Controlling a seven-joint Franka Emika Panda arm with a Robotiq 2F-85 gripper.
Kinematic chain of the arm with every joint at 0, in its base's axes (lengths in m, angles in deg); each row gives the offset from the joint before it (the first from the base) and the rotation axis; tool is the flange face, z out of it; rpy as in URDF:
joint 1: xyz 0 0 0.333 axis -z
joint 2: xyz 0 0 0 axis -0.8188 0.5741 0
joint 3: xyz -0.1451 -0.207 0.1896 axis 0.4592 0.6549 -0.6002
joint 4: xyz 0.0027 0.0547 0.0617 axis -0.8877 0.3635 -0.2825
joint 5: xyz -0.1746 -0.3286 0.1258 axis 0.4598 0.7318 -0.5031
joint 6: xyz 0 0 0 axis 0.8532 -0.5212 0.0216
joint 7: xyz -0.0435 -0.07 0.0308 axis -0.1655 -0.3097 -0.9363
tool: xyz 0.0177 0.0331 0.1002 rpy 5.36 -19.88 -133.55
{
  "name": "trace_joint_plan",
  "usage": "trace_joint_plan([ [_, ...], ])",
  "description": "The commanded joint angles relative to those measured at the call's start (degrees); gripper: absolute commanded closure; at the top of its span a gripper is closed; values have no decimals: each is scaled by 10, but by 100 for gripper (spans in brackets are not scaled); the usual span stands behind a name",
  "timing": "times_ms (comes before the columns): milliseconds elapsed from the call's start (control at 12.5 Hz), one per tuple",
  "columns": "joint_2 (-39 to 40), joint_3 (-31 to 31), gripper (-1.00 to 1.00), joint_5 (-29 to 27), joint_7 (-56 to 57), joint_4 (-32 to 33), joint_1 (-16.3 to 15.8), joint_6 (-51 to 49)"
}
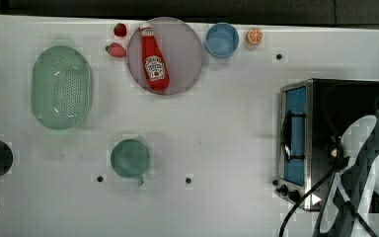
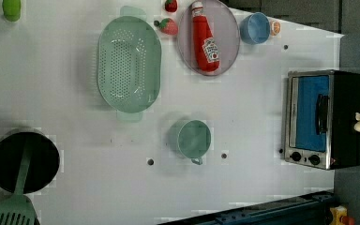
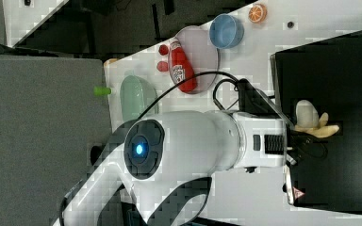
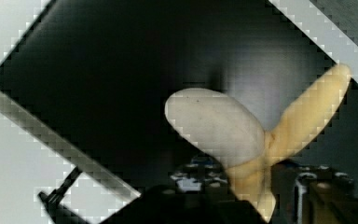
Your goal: Pick banana from table and place on oven.
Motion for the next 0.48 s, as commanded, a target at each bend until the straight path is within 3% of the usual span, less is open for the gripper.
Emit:
trace_joint_plan([
  [80, -5, -6, -27, -7, 24, 4, 2, 7],
  [320, -9, -3, -91, -7, 26, 3, 3, 7],
  [480, -32, -4, -100, 4, 37, -11, -6, -1],
])
